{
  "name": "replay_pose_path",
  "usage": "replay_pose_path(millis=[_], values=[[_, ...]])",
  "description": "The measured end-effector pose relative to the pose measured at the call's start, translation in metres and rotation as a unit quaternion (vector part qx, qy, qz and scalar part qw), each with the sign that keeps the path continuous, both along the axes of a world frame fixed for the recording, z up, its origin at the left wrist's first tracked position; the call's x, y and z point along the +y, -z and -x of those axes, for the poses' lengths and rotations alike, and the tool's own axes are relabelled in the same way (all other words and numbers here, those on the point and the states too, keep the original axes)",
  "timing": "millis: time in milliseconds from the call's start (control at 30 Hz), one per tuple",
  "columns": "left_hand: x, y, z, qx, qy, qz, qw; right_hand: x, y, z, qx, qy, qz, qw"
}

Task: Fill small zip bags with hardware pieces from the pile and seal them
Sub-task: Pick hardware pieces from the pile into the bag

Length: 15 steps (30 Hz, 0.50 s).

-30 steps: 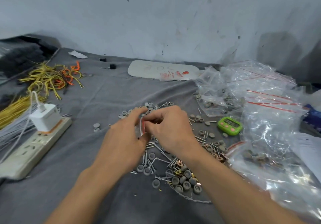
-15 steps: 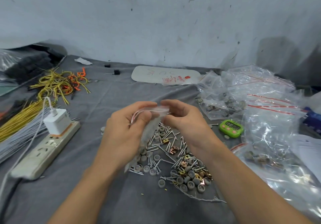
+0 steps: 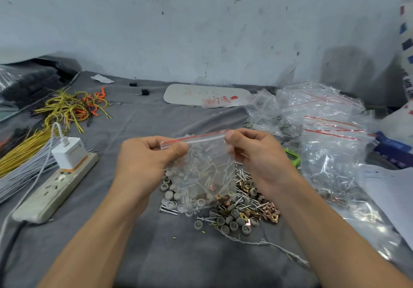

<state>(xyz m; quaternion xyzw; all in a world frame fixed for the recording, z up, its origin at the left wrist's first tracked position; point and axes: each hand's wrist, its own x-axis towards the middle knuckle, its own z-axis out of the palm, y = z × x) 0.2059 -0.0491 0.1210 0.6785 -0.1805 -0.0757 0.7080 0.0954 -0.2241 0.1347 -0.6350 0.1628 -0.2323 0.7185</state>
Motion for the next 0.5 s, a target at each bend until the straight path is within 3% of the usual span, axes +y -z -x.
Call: replay_pose_path(millis=[500], values=[[-0.01,-0.005,0.013,0.086,0.03,0.043,0.995,-0.008,-0.001,0.011,0.009,0.085,0.045,0.995]])
